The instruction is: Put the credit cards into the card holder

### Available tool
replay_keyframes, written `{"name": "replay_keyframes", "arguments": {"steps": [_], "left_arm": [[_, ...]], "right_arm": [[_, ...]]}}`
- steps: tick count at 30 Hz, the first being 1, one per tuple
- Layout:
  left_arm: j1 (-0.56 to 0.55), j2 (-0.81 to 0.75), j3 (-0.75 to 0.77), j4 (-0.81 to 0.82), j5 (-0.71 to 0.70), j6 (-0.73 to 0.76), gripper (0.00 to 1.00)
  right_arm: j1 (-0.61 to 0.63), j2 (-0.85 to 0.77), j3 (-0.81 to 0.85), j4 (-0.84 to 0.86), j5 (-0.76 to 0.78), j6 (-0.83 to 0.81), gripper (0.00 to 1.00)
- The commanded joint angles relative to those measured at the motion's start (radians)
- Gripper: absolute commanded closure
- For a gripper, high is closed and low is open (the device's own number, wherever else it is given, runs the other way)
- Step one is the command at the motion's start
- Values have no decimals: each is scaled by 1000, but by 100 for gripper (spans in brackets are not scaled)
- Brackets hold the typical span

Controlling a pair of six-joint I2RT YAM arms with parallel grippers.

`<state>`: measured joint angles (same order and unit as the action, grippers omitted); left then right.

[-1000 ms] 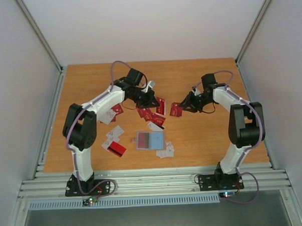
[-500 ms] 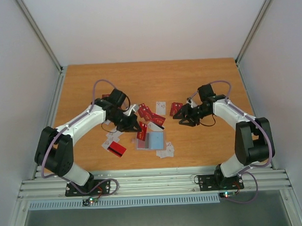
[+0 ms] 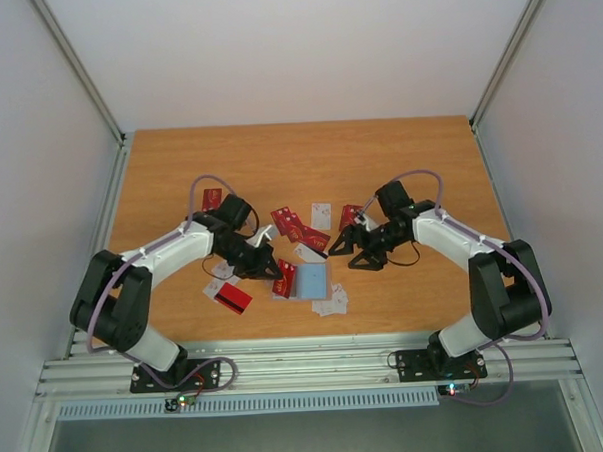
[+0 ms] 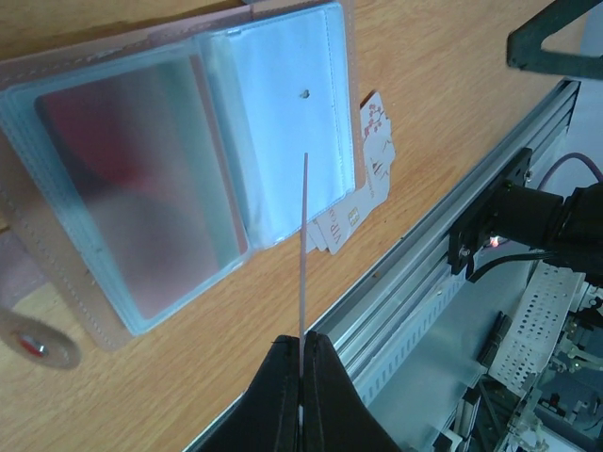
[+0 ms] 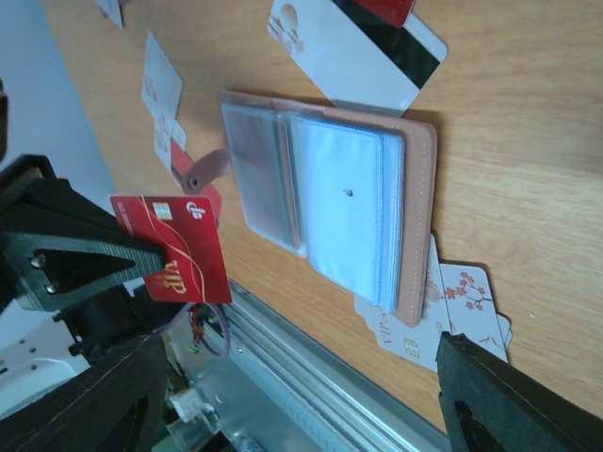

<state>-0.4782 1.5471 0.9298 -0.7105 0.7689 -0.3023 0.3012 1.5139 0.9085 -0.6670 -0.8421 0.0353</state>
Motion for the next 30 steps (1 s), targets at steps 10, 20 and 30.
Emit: {"name": "replay_keyframes", "arguments": {"steps": [10,20,30], "left_arm": [[-2,157,58,39,54,118,100],[-3,242,105,21,73,163,100],[-3,273,119,7,62,175,100]], "right_arm": [[80,58,-6,73,38,47,19],[112,121,13,107,49,76,25],[135,174,47,130,44,92,31]]}}
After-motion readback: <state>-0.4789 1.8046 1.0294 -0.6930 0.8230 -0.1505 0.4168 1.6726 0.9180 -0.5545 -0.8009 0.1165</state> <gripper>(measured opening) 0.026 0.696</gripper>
